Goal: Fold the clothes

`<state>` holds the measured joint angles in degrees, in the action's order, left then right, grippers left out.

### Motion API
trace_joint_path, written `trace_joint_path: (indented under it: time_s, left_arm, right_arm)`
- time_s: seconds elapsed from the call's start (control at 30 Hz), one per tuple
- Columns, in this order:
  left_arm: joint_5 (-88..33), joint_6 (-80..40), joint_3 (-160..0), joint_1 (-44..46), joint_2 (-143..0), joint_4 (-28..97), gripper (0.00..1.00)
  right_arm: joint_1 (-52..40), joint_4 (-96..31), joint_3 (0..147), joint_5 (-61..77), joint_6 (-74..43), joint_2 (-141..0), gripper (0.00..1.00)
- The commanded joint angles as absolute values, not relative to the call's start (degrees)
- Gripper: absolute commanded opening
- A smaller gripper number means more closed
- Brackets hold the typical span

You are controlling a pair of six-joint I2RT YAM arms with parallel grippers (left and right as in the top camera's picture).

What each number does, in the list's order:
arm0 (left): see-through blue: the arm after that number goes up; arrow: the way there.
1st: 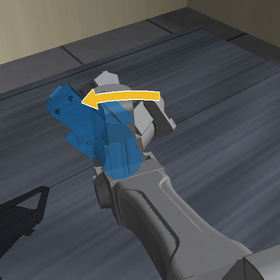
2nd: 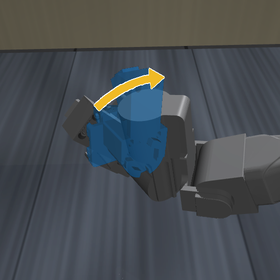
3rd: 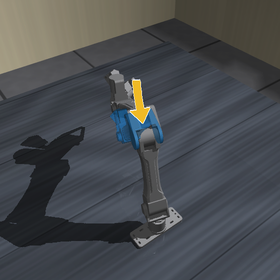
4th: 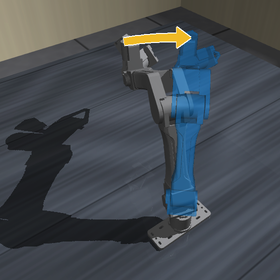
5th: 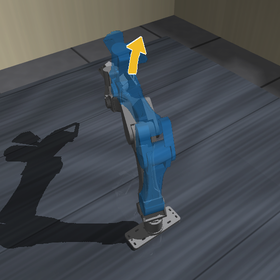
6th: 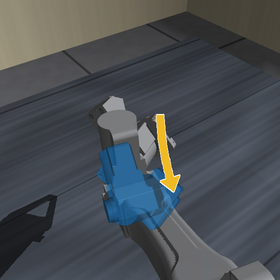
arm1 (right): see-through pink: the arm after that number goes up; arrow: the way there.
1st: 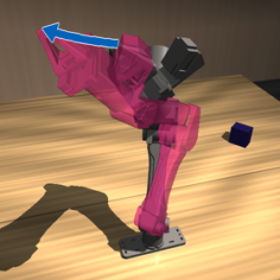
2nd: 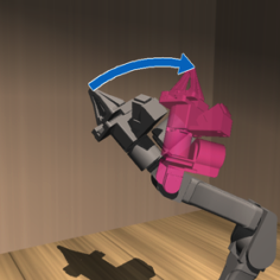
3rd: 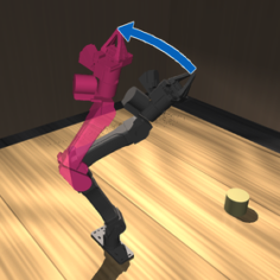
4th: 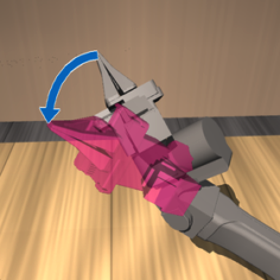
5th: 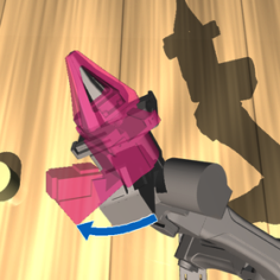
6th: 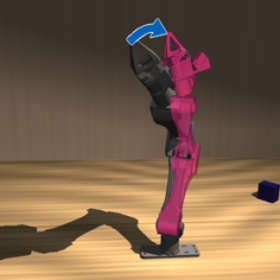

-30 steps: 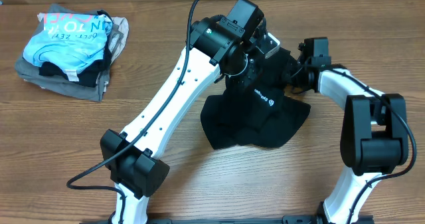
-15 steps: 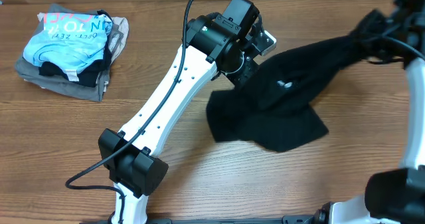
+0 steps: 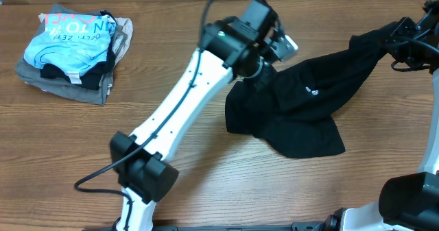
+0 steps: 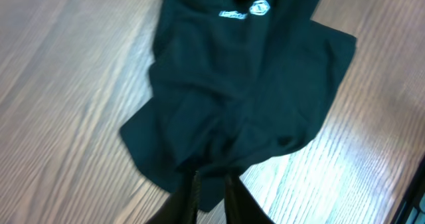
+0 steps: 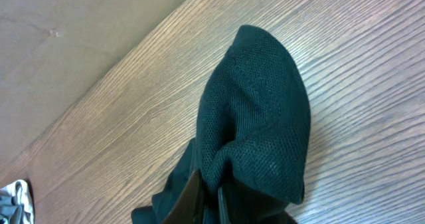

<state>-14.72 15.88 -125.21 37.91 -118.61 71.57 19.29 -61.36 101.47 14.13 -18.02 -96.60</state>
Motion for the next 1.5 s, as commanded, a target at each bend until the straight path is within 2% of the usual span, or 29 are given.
trace_joint_path:
  time_s: [0.0,0.07,0.2,0.27,0.5,0.6,0.9,0.93,0.97,1.0,1.07,1.27,1.47]
  left_arm:
    - [-18.46,18.72,-125.62,40.8,-124.46,71.09,0.22]
    - [-19.14,22.72,-125.62,42.41,-127.07,71.02,0.26]
    - [-19.07,27.03,-125.62,45.15,-131.59,68.86,0.52]
    - [-19.07,28.03,-125.62,46.04,-133.36,68.01,0.59]
    - [-16.67,30.24,-125.62,46.89,-138.45,62.3,0.62]
    - [-14.7,30.22,-125.62,46.87,-140.9,57.69,0.67]
    - [1.65,20.69,-125.62,46.74,-143.26,47.03,0.66]
    - [1.98,20.53,-125.62,46.74,-143.26,46.24,0.65]
    - [1.98,20.53,-125.62,46.7,-143.26,45.63,0.59]
    - [1.93,20.51,-125.62,46.54,-143.26,44.99,0.47]
    - [2.5,20.47,-125.64,46.13,-143.24,44.27,0.04]
    - [15.86,9.08,-131.96,43.66,-141.97,49.17,0.04]
    - [16.99,3.75,-144.35,38.39,-137.51,60.07,0.04]
  right_arm:
    - [19.27,-61.25,102.02,13.06,-17.5,-96.44,0.04]
    - [19.27,-61.41,102.02,12.88,-17.39,-96.51,0.04]
    - [19.27,-61.41,101.97,12.82,-17.28,-96.77,0.04]
    - [19.27,-61.45,101.97,12.43,-17.02,-97.03,0.04]
    - [19.25,-61.41,101.97,12.23,-16.64,-97.91,0.04]
    - [19.25,-61.41,101.97,12.03,-16.45,-98.06,0.04]
    - [19.25,-61.06,101.97,12.05,-16.27,-98.08,0.04]
    - [19.25,-61.01,101.97,12.03,-16.25,-98.08,0.04]
    - [19.25,-61.01,101.97,12.03,-16.25,-98.08,0.04]
    - [19.25,-61.01,101.97,12.03,-16.25,-98.08,0.04]
    - [19.25,-61.01,101.97,12.03,-16.23,-98.08,0.04]
    - [19.25,-61.34,101.97,12.05,-16.25,-98.08,0.04]
    - [19.27,-62.74,101.97,12.1,-16.32,-98.06,0.04]
